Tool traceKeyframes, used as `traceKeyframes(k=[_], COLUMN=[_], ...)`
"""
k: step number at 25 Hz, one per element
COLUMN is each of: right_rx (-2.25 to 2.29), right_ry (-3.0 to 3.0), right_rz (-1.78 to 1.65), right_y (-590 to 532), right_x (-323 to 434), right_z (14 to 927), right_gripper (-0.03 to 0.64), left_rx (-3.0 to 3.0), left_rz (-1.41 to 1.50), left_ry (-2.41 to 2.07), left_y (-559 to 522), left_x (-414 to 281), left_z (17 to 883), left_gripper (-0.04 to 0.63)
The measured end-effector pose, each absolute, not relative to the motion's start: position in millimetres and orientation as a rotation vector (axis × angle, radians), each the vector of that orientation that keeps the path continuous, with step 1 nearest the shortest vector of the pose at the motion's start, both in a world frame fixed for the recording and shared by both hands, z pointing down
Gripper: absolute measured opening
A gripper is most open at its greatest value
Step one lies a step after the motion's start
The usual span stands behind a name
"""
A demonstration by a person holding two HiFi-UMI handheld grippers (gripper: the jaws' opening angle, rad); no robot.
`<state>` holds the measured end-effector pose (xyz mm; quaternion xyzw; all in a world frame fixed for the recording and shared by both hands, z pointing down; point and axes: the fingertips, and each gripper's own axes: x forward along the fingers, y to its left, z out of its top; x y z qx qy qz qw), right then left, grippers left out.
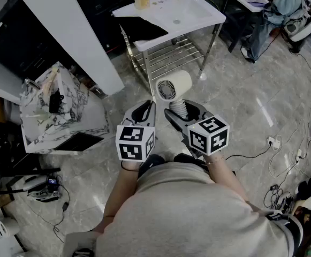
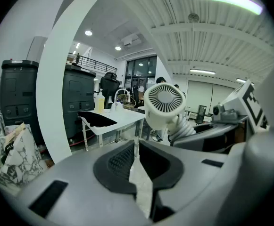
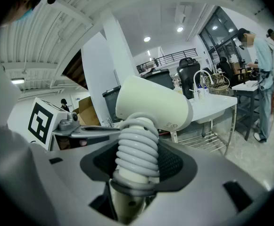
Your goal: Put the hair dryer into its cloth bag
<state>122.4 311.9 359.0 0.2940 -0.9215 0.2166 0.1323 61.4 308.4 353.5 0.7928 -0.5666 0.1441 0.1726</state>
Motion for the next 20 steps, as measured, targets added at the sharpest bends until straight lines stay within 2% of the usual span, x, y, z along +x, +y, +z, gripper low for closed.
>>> traceKeyframes(k=[20], right_rx=[0.902], right_ry=[-2.62], right_rz=[0.677], right_y=[295.7], right_x=[122.2], right_z=[374.0], right_gripper=[0.229], left_rx=[2.265], left_rz=[0.287], left_ry=[-1.493], left_y=[292.2], left_x=[59.0], left_z=[360.9], left_gripper=[0.031])
